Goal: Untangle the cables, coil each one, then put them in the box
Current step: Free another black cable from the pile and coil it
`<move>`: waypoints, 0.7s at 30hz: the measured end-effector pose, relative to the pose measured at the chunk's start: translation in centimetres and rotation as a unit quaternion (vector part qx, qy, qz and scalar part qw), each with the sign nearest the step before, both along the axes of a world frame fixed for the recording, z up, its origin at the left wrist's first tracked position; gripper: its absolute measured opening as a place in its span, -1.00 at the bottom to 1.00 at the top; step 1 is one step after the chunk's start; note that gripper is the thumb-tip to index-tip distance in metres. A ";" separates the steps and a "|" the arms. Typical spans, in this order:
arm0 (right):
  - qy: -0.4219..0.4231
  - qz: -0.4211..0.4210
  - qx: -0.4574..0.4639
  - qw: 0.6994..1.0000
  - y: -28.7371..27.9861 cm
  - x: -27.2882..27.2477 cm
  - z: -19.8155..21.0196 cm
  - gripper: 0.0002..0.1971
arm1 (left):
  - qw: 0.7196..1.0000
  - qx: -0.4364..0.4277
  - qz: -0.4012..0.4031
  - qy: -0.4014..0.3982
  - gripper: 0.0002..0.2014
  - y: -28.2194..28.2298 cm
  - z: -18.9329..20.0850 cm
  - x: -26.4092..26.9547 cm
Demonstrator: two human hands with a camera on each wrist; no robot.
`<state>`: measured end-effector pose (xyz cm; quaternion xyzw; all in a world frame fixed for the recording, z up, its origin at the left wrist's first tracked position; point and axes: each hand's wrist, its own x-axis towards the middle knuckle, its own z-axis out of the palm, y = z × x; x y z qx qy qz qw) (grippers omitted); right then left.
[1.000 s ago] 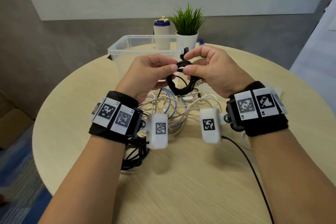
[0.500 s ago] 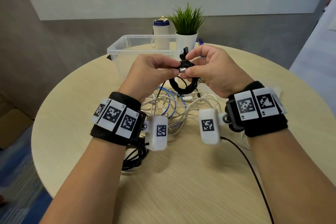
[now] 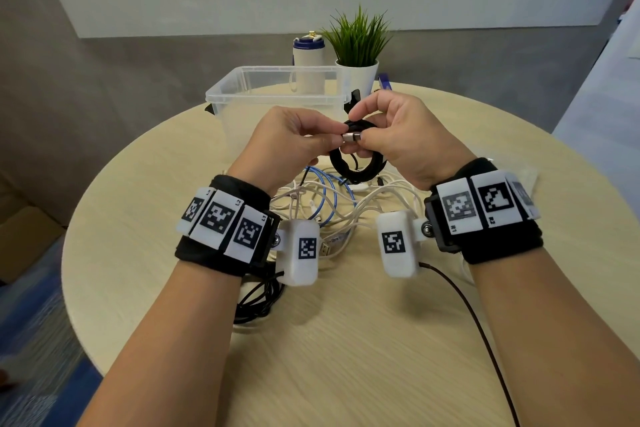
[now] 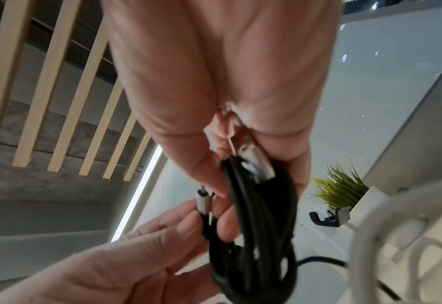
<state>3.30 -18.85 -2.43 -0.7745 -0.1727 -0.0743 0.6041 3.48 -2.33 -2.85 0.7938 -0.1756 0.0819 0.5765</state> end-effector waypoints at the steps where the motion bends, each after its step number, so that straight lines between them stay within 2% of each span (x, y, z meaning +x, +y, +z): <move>1: -0.004 -0.011 -0.009 1.000 0.0 0.1 -0.1 -0.73 | 1.000 -0.001 0.000 -0.004 -0.78 -0.1 -0.1 0.0; 8: -0.049 -0.093 -0.092 0.990 -0.6 1.0 -0.7 -0.82 | 1.000 0.001 -0.010 -0.003 -0.83 -0.4 -0.4 0.4; 13: -0.052 -0.097 -0.114 0.987 -0.8 1.2 -0.8 -0.83 | 1.000 -0.005 -0.014 -0.010 -0.89 -0.5 -0.3 0.3; 17: -0.036 -0.081 -0.110 0.990 -0.3 1.2 -0.9 -0.88 | 0.999 -0.027 -0.016 -0.007 -0.80 -0.2 -0.2 0.3; 21: -0.028 -0.076 -0.097 0.992 -0.2 1.1 -0.7 -0.79 | 1.000 -0.016 -0.017 0.019 -0.83 -0.2 -0.2 0.2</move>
